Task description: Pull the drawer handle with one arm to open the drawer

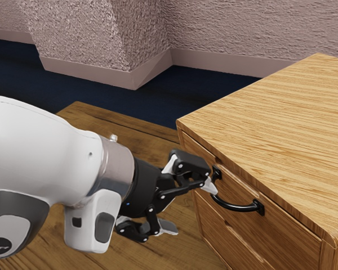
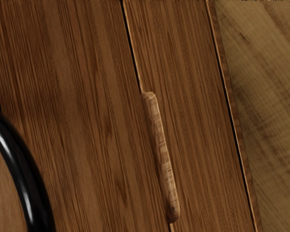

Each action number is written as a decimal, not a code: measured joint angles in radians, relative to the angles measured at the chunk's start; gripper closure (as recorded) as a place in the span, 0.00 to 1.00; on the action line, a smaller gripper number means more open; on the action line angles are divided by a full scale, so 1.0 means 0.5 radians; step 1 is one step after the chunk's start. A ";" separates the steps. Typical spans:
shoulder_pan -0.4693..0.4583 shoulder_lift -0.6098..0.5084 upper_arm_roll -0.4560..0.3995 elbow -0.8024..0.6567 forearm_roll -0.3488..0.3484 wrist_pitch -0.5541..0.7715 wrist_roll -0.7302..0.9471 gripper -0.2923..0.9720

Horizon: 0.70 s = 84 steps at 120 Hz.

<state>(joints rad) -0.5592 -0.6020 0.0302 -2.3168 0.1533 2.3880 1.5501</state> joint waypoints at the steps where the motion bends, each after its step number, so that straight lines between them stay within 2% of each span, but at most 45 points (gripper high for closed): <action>1: 0.000 0.001 -0.001 0.000 0.000 0.000 0.001 0.23; 84: -0.004 0.124 0.001 0.089 -0.034 0.007 0.032 0.23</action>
<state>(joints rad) -0.5614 -0.5400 0.0306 -2.2723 0.1364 2.3915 1.5661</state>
